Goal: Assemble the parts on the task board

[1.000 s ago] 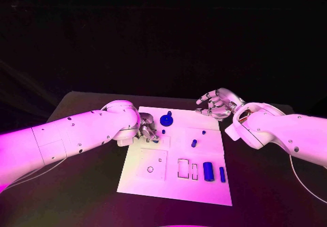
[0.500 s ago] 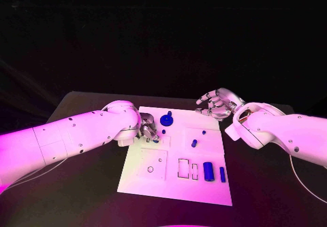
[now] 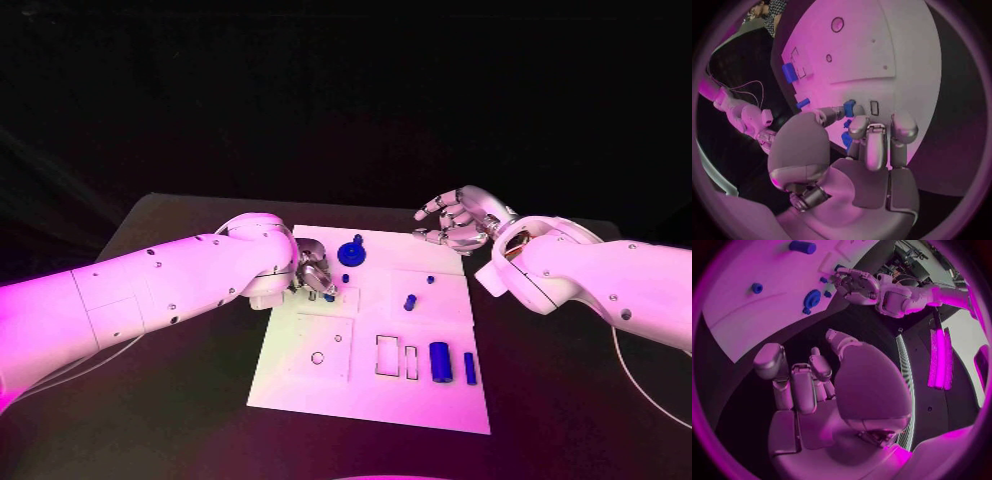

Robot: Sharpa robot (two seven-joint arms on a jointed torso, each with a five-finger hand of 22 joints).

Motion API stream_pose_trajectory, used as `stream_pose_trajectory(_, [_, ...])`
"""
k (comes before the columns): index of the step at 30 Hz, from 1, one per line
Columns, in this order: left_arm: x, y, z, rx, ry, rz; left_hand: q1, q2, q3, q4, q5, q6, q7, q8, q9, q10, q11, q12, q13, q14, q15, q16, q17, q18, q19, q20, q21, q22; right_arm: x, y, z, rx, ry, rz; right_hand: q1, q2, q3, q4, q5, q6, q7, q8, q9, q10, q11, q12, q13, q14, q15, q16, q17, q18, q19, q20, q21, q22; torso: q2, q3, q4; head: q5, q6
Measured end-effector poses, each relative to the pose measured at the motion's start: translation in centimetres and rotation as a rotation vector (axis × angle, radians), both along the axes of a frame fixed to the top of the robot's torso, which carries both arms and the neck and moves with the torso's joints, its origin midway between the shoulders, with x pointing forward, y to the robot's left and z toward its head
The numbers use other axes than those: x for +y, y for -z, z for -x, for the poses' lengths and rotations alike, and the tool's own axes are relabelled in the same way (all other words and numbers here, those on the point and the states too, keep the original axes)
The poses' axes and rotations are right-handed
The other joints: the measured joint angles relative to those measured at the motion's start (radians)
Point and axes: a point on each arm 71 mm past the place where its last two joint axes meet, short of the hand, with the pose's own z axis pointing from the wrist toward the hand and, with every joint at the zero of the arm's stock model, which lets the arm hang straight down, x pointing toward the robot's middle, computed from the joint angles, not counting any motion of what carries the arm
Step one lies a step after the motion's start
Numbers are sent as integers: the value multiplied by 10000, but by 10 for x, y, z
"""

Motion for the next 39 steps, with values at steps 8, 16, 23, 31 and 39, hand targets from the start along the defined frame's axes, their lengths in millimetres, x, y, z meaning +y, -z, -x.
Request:
stream_pose_trajectory(8, [1, 1, -1, -7, -52, 5, -245, -69, -207, 190, -52, 120, -91, 1, 40, 0, 0, 8, 32, 0, 0, 0, 0, -1, 0, 0, 0, 11, 0, 1, 0, 16, 0, 4, 0, 0, 0, 0, 0, 0, 0, 0, -10, 0, 0, -38, -12, 0, 0, 0, -23, 0, 0, 0, -54, -15, -1, 0, 9, -8, -12])
stream_pose_trajectory(16, [2, 1, -1, -27, -130, -14, -629, -108, -1171, 666, -118, 203, -104, -70, 102, -1, 0, 45, 49, 0, 0, 0, -1, 0, 35, -35, -1, 15, 0, 1, 0, 29, -1, 7, 0, 0, 0, 0, 0, 0, 0, 0, -10, 0, 0, -38, -12, 0, 0, 0, -23, 0, 0, 0, -54, -15, -3, 1, 3, -13, -4])
stream_pose_trajectory(23, [3, 2, -2, -29, -160, -17, -684, -161, -2322, 947, -118, 220, -88, -155, 124, -1, 1, 45, 50, 0, 1, 0, 0, 0, 37, -33, -1, 25, 0, 2, 0, 32, 6, 8, 0, 0, 28, 28, 0, -35, -35, 0, -10, 0, 0, -37, -12, 0, 0, 0, -22, -1, 0, 0, -54, -28, -5, 5, 3, -21, 14])
stream_pose_trajectory(31, [3, 2, -2, -24, -179, -15, -783, -82, -2956, 962, -157, 220, -89, -210, 148, -2, 1, 45, 74, -1, 1, -1, -1, -1, 71, 1, -6, 29, 0, 2, 0, 27, 22, 1, 0, 0, 28, 28, 0, -35, -35, 0, -9, 0, 0, -37, -33, 0, 0, -38, -33, 0, 0, 0, -96, -40, -6, 5, 3, -36, 34])
stream_pose_trajectory(39, [4, 2, -2, -24, -191, -3, -861, -81, -3184, 979, -254, 220, -90, -210, 149, -2, 2, 45, 74, -1, 1, -1, -1, -1, 71, 1, -6, 44, -1, 2, 0, 24, 39, 1, 0, 0, 28, 28, 0, -35, -35, 0, -9, 0, 0, -37, -45, 0, 0, -38, -33, 0, 0, 0, -95, -40, -5, 1, -2, -47, 53])
